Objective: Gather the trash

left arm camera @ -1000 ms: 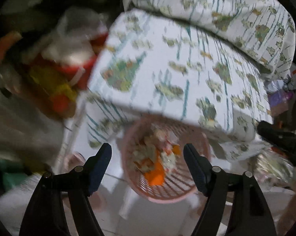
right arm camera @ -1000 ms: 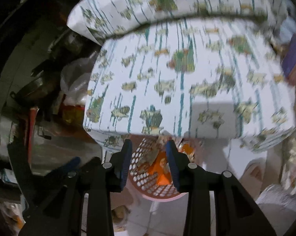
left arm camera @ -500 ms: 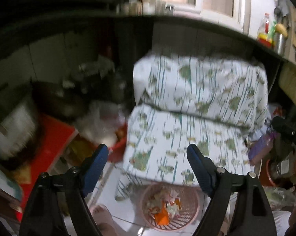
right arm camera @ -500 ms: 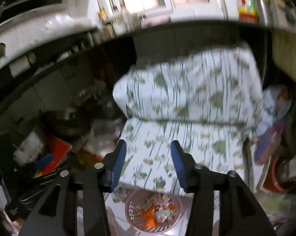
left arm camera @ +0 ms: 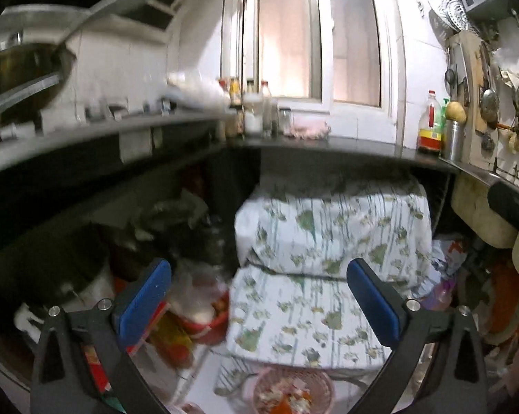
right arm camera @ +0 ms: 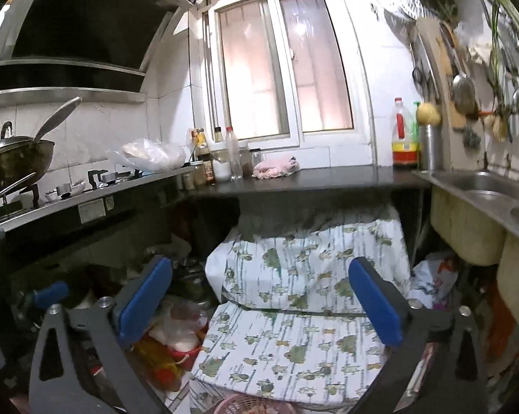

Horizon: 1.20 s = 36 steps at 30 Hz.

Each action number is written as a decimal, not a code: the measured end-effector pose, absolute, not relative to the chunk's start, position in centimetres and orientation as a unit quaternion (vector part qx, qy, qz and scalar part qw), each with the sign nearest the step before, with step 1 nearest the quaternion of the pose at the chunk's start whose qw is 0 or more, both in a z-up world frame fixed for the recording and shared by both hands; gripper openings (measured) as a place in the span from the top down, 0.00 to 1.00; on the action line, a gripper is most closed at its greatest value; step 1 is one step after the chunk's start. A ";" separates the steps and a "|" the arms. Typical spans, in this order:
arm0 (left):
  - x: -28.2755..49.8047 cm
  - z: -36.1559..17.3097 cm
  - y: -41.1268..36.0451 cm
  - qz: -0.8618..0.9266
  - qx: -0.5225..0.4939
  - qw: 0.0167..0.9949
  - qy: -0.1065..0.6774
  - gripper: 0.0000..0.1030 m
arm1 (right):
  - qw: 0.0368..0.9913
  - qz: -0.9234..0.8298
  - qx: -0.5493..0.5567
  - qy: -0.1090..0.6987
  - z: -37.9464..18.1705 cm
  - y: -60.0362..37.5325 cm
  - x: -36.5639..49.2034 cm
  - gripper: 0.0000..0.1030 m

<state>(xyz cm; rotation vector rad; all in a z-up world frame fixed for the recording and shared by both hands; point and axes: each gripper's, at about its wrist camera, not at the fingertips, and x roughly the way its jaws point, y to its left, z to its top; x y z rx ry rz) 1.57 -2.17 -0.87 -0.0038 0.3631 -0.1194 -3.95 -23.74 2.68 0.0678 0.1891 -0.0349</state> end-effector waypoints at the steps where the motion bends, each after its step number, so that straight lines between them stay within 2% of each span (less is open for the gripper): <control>1: 1.3 -0.5 -2.2 -0.056 0.003 0.982 0.179 0.00 | 0.995 -0.021 0.030 0.093 2.9 -23.6 -4.3 0.00; 36: 1.5 -2.5 -1.8 0.017 -0.008 0.982 0.189 0.00 | 0.988 -0.009 0.011 0.153 -1.4 -23.5 -2.9 0.00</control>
